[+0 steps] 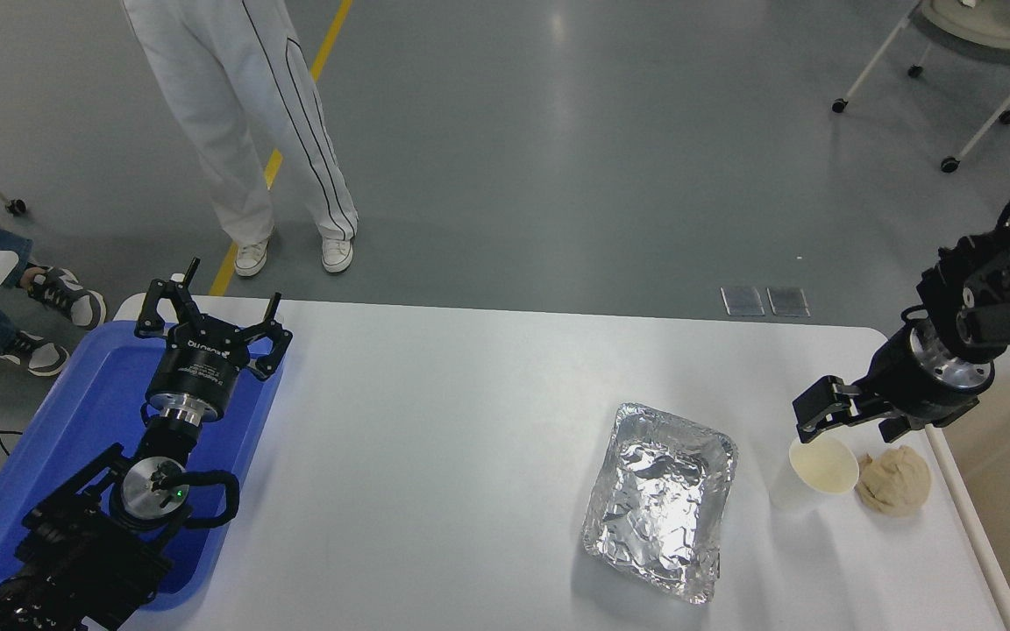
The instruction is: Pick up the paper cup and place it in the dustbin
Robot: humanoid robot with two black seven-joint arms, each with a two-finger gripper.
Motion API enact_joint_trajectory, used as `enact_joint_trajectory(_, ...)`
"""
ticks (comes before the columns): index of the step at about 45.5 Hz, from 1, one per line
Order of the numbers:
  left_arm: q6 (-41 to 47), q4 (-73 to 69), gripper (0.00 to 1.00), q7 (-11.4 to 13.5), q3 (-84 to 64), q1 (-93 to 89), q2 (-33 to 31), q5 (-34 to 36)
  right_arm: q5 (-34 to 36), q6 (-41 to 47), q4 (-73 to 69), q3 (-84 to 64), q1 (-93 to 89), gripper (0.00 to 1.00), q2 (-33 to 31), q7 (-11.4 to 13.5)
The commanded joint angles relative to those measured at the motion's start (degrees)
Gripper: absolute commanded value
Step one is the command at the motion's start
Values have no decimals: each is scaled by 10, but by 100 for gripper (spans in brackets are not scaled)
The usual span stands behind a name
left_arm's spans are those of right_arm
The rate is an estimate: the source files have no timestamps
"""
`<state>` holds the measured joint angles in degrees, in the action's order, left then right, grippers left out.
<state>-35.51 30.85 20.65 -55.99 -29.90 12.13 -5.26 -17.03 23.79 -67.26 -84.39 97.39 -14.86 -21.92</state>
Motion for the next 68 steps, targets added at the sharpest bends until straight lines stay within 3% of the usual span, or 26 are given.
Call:
enact_joint_trajectory(1,0,0,100,0,0,0,0,0,3,-36,40,9,-62,96,1,5)
enact_joint_trajectory(29,0,0,100,0,0,0,0,0,3,-45,118,12,-127,96,-5,7)
enact_joint_trajectory(38,0,0,100,0,0,0,0,0,4,-45,136,17,-155,89,-5,8)
enact_joint_trajectory(42,0,0,100,0,0,0,0,0,11,-45,137,17,-157,80,-5,8)
enact_joint_trajectory(52,0,0,100,0,0,0,0,0,43,-38,136,16,-157,29,-14,8)
enact_joint_trajectory(56,0,0,100,0,0,0,0,1,45,-36,134,18,-157,23,-14,8)
enact_joint_trajectory(64,0,0,100,0,0,0,0,0,55,-29,129,19,-159,0,-13,8)
enact_joint_trajectory(68,0,0,100,0,0,0,0,1,56,-8,126,22,-160,0,-13,8)
